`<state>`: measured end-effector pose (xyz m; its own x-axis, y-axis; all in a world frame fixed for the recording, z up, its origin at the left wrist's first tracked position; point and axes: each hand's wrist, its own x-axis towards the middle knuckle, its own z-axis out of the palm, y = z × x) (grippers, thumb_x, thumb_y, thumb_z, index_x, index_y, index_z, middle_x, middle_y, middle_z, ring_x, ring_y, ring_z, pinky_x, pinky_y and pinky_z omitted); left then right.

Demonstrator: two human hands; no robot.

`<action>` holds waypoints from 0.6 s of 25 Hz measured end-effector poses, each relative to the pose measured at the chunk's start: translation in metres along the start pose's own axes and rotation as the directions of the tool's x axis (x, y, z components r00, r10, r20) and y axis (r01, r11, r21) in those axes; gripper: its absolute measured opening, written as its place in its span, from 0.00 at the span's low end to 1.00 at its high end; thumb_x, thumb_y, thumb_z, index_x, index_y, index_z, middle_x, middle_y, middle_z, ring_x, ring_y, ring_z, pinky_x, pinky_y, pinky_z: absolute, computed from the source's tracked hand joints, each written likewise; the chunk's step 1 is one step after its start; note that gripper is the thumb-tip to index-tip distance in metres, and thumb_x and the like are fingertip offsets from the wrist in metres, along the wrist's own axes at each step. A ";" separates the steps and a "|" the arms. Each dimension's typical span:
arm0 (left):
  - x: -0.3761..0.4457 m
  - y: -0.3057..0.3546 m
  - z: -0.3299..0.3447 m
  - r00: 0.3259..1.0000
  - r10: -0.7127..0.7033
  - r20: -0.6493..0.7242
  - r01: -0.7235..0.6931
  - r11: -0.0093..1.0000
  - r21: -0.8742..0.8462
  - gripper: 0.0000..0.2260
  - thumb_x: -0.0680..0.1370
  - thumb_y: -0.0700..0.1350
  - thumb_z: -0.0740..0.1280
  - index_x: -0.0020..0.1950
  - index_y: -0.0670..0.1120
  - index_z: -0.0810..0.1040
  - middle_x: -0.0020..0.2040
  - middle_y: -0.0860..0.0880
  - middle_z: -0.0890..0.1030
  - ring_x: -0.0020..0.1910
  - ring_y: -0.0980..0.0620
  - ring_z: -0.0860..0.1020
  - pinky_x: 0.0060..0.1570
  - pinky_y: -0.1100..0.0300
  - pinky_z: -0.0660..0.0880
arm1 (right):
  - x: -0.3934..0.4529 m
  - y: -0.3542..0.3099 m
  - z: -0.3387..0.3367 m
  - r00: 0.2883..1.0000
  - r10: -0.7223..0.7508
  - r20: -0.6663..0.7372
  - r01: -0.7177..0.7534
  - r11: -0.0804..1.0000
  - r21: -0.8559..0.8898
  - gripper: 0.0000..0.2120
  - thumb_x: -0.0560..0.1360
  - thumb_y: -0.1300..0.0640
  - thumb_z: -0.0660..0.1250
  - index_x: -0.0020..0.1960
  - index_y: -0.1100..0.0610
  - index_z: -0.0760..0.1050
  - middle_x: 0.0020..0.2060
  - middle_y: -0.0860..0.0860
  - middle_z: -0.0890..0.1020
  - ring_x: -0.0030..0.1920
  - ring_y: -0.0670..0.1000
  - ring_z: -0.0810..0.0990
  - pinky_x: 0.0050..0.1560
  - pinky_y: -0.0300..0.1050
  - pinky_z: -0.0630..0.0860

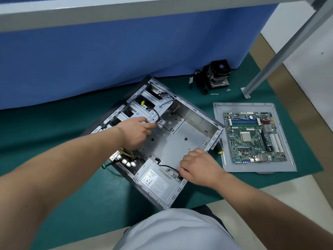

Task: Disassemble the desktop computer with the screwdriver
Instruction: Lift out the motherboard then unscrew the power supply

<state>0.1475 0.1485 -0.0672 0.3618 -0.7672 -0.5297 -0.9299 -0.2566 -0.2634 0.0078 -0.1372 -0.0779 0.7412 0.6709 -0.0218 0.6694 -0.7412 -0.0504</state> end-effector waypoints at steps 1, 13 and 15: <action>-0.001 0.000 -0.001 1.000 0.005 0.009 -0.005 1.000 0.017 0.18 0.83 0.52 0.56 0.59 0.49 0.85 0.66 0.56 0.80 0.81 0.49 0.55 0.75 0.51 0.59 | 0.000 0.001 0.002 0.999 -0.006 -0.039 0.006 1.000 0.003 0.17 0.79 0.48 0.65 0.35 0.53 0.79 0.30 0.48 0.79 0.35 0.53 0.78 0.44 0.45 0.75; -0.015 0.023 -0.005 0.996 -0.090 0.001 0.089 0.987 -0.136 0.20 0.83 0.53 0.54 0.55 0.49 0.86 0.58 0.55 0.83 0.72 0.47 0.65 0.73 0.50 0.59 | 0.015 0.043 -0.007 0.994 -0.005 0.105 -0.011 0.988 0.151 0.19 0.82 0.49 0.61 0.40 0.57 0.83 0.36 0.48 0.81 0.41 0.52 0.75 0.61 0.48 0.71; -0.017 0.030 -0.002 0.992 -0.121 -0.021 0.116 0.980 -0.164 0.24 0.82 0.55 0.52 0.53 0.48 0.87 0.56 0.54 0.83 0.69 0.47 0.68 0.74 0.49 0.58 | 0.022 0.054 -0.009 0.990 -0.031 0.141 0.012 0.991 0.136 0.20 0.82 0.48 0.59 0.39 0.55 0.82 0.37 0.47 0.81 0.41 0.49 0.73 0.63 0.47 0.68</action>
<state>0.1133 0.1529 -0.0641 0.4704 -0.7427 -0.4766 -0.8797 -0.4372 -0.1870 0.0610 -0.1623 -0.0720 0.7056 0.6902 -0.1605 0.6650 -0.7232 -0.1864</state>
